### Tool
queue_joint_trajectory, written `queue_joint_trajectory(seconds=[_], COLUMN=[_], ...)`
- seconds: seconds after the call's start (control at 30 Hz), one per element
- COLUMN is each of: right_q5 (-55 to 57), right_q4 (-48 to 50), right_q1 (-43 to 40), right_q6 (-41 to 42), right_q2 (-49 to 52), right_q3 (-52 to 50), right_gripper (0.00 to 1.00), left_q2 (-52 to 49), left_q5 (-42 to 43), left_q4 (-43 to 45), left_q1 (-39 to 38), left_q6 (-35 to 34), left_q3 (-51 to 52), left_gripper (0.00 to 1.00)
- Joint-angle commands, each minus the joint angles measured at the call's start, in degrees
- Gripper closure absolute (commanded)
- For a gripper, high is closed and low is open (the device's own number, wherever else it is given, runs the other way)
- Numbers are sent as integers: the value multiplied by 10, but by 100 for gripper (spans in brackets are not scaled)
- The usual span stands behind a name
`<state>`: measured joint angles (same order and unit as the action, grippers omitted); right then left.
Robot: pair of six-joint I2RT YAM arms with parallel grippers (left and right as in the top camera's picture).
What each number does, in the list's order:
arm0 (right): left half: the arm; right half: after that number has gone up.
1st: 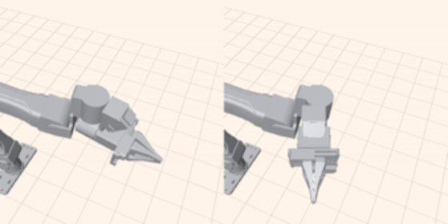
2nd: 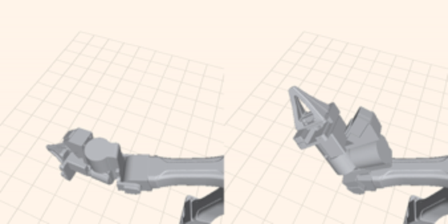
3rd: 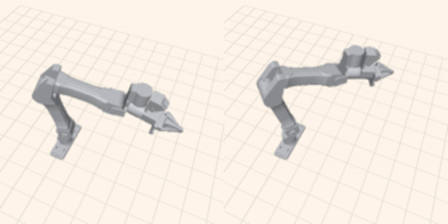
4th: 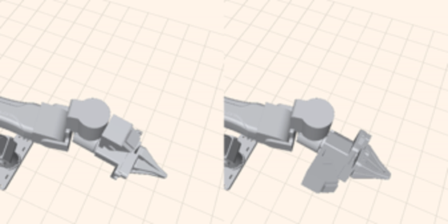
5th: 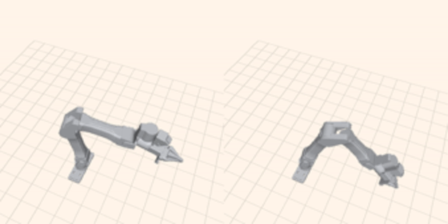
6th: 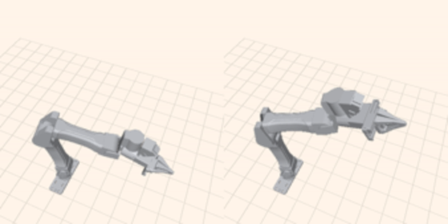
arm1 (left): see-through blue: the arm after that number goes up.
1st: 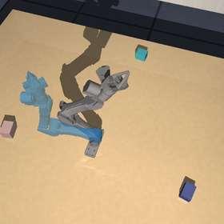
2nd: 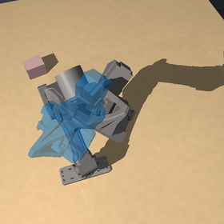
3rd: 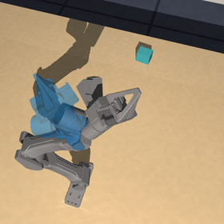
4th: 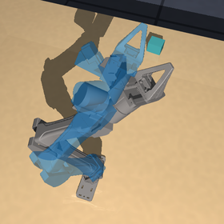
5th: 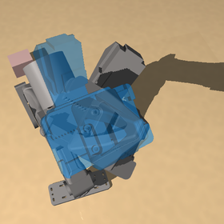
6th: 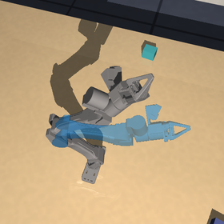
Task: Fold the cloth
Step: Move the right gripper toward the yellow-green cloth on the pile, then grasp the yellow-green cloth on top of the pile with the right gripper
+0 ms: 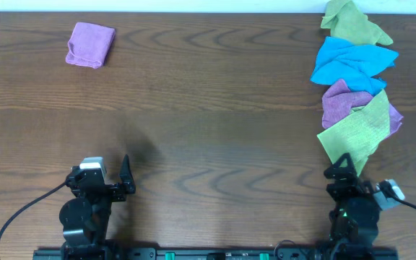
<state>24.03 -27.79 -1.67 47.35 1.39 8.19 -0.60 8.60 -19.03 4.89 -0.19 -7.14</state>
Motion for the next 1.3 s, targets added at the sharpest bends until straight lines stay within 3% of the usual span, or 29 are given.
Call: queue_joint_trajectory(seconds=[0.0,0.13,0.4,0.57,0.77,0.87,0.9,0.93,0.97,1.03,1.27], right_q5=[30,-38,-216,-230,-238,-290,-303,-331,-377,-451,-532], right_q4=[0,39,223,325,372,392,393,392,391,391,304], right_q1=[-34,-98,-242,-262,-262,-262,-262,-262,-262,-259,-209], right_q6=[14,-40,-140,-179,-203,-220,-222,-231,-235,-235,-248], right_q2=[30,115,351,487,650,719,741,763,780,784,776], right_q3=[-3,-3,5,27,92,133,148,167,190,231,402], right_gripper=[1,1,1,1,4,26,45,85,99,99,99], left_q2=[3,3,3,3,3,3,3,3,3,3,3], left_q5=[2,2,2,2,2,2,2,2,2,2,2], left_q4=[-4,-4,-3,-4,-4,-4,-4,-3,-4,-3,-3], left_q1=[3,3,3,3,3,3,3,3,3,3,3], left_q6=[-7,-7,-7,-7,-7,-7,-7,-7,-7,-7,-7], left_q3=[12,12,12,12,12,12,12,12,12,12,12], left_gripper=[5,5,4,5,4,5,5,5,5,5,5])
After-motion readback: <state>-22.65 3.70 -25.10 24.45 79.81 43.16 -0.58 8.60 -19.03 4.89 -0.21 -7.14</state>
